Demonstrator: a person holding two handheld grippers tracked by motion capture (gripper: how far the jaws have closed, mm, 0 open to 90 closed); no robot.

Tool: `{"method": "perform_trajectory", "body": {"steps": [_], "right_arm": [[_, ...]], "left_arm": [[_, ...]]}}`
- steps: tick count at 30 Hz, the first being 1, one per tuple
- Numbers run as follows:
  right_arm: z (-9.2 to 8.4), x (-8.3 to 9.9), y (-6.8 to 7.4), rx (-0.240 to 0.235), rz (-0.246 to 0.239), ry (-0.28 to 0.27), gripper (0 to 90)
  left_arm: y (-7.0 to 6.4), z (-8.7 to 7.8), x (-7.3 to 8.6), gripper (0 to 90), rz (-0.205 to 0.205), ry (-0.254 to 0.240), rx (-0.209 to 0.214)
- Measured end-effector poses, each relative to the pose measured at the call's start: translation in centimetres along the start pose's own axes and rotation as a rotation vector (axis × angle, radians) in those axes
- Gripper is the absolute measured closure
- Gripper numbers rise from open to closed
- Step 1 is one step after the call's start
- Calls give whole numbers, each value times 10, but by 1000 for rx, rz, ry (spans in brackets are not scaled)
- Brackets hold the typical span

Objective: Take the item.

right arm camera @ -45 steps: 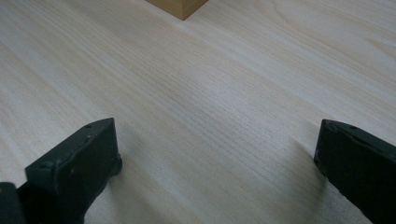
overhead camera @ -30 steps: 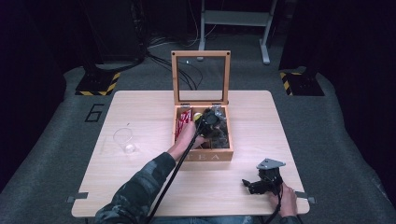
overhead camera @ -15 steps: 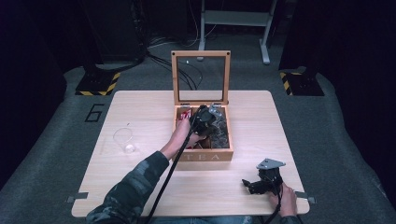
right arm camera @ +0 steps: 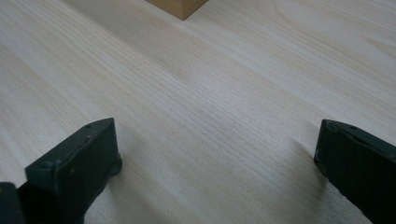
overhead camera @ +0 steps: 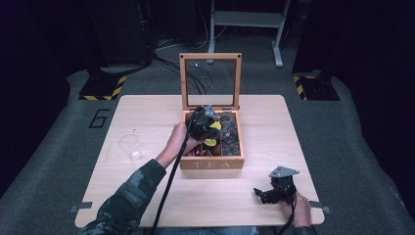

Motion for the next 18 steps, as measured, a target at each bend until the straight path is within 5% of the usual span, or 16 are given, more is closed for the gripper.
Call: {"method": "perform_trajectory", "body": {"steps": [18], "right_arm": [[0,0,0,1,1,-1,0]], "left_arm": [[34,-39,24,895,-53,-26,-62]]}}
Point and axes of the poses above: each handheld gripper's, and its own axes: z roughly forward along the jaws, x roughly out of its underside, y roughly to its left, the point moved 4 cm from there along z, roughly forward along the jaws, and after that the axes turned 13 degrees about -x, right-handed, at the moved point
